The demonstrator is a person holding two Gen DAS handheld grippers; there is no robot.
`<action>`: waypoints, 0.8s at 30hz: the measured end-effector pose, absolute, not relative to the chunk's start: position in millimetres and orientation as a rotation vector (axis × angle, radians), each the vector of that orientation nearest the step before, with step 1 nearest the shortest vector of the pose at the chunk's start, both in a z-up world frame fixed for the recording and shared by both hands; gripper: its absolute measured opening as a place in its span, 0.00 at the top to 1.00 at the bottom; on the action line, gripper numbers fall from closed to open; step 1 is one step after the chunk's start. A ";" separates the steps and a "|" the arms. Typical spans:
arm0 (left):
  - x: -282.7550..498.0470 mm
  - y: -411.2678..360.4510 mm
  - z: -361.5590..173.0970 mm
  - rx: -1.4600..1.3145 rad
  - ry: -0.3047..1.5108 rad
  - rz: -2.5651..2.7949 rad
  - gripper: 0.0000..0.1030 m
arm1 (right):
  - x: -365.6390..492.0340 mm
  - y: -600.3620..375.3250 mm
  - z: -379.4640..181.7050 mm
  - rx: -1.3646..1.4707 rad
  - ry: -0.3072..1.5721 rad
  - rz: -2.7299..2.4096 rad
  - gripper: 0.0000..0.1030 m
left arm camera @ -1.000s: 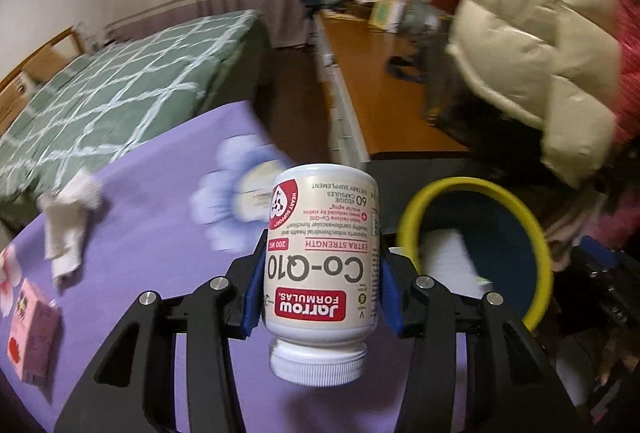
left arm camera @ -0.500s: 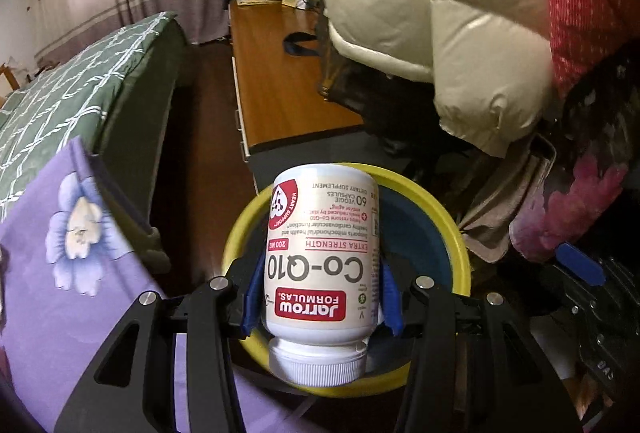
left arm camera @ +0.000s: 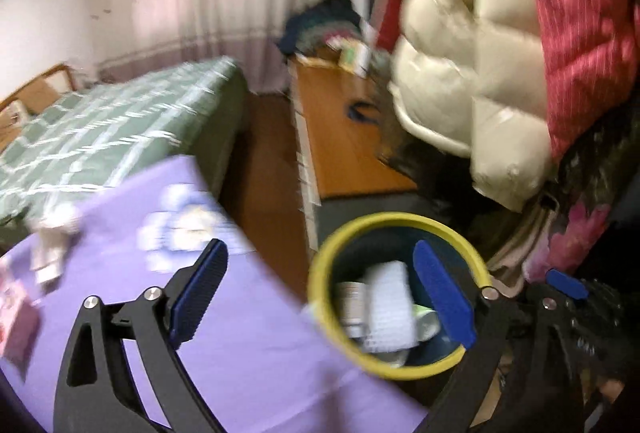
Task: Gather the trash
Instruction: 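Carry the supplement bottle with the left gripper into the bin and release, then reach the right gripper to the white tissue and grasp it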
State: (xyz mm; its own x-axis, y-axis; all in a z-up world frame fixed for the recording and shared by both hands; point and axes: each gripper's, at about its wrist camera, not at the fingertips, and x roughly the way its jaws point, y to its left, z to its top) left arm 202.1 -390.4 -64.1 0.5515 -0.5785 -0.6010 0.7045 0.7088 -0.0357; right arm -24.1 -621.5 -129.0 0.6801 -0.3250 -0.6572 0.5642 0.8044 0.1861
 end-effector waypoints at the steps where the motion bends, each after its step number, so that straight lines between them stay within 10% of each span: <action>1: 204.1 -369.9 -60.7 0.200 0.608 -0.735 0.08 | -20.2 -617.7 -127.8 0.390 0.651 -0.502 0.54; 14: 243.4 -44.4 -85.5 -0.024 0.580 -0.089 0.06 | 89.1 -521.0 -97.4 0.230 0.687 -0.225 0.50; 24: 269.8 44.7 -130.7 -0.086 0.668 0.058 0.06 | 223.3 -398.8 -85.0 0.152 0.721 0.066 0.44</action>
State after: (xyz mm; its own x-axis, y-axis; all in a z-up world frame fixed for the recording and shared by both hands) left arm 269.8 44.7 -130.7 0.7837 0.0264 -0.6206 -0.0814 0.9948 -0.0605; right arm 223.3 -398.8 -85.0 0.7499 0.1125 -0.6519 -0.0079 0.9869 0.1612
